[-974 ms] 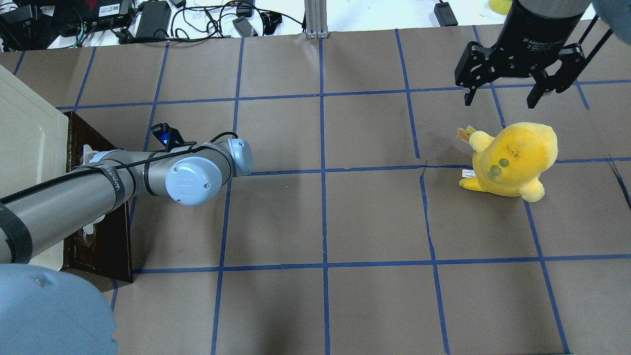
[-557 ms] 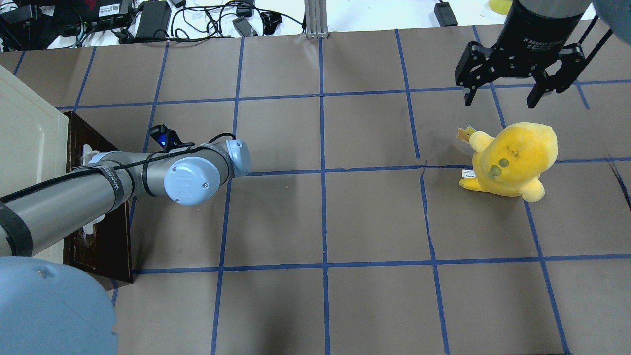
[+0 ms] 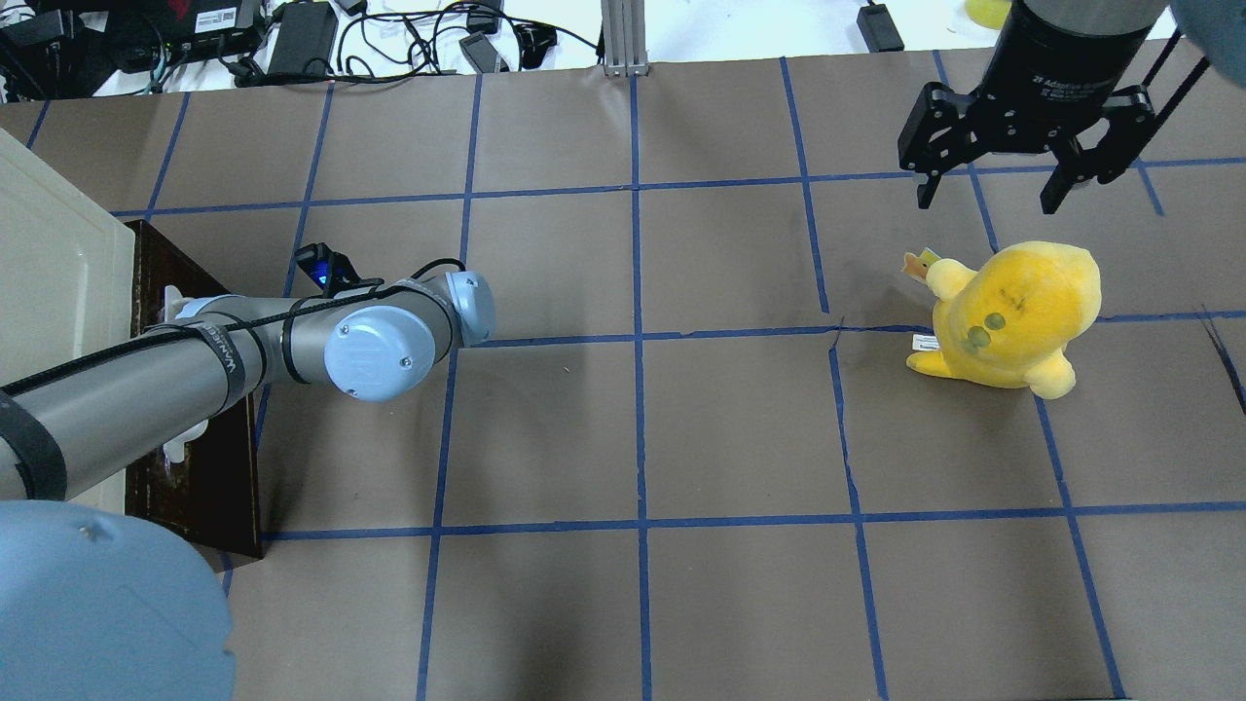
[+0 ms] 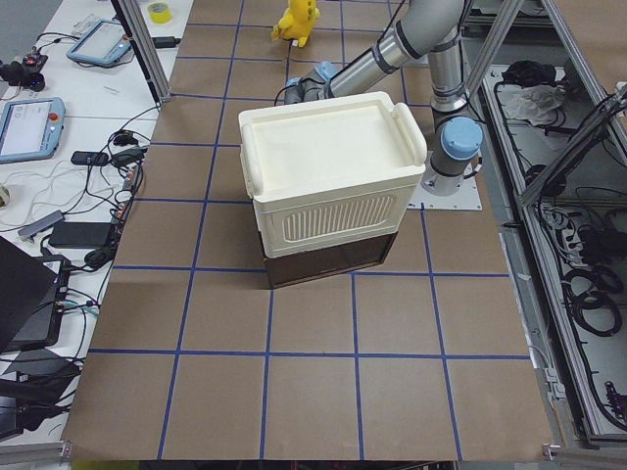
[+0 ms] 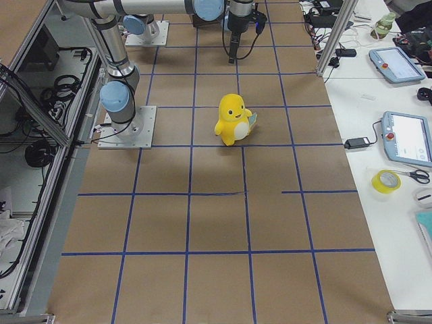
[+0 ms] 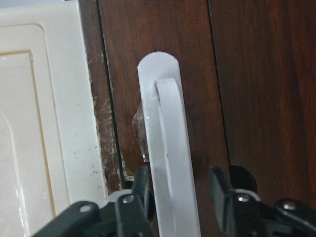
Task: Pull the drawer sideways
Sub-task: 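Lower the left gripper onto the white handle and close on it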
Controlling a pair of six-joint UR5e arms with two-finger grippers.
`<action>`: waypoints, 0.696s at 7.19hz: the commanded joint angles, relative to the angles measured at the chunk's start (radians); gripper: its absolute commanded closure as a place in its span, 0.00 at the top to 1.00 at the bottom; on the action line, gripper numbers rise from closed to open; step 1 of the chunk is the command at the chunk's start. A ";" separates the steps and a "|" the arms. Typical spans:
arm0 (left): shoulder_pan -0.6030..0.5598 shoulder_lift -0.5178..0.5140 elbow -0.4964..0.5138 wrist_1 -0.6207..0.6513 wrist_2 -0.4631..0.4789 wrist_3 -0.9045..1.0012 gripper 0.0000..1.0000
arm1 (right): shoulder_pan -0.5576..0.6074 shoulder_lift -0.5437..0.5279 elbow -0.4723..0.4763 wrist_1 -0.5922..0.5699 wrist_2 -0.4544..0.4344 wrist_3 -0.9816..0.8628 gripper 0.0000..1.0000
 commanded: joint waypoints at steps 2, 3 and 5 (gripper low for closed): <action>0.000 0.000 0.002 0.000 0.001 0.008 0.39 | -0.001 0.000 0.000 0.000 0.000 0.000 1.00; 0.000 0.000 0.002 0.000 0.001 0.007 0.37 | -0.001 0.000 0.000 0.000 0.000 0.000 1.00; 0.000 -0.002 0.004 0.002 0.001 0.004 0.33 | 0.000 0.000 0.000 0.000 0.000 0.000 1.00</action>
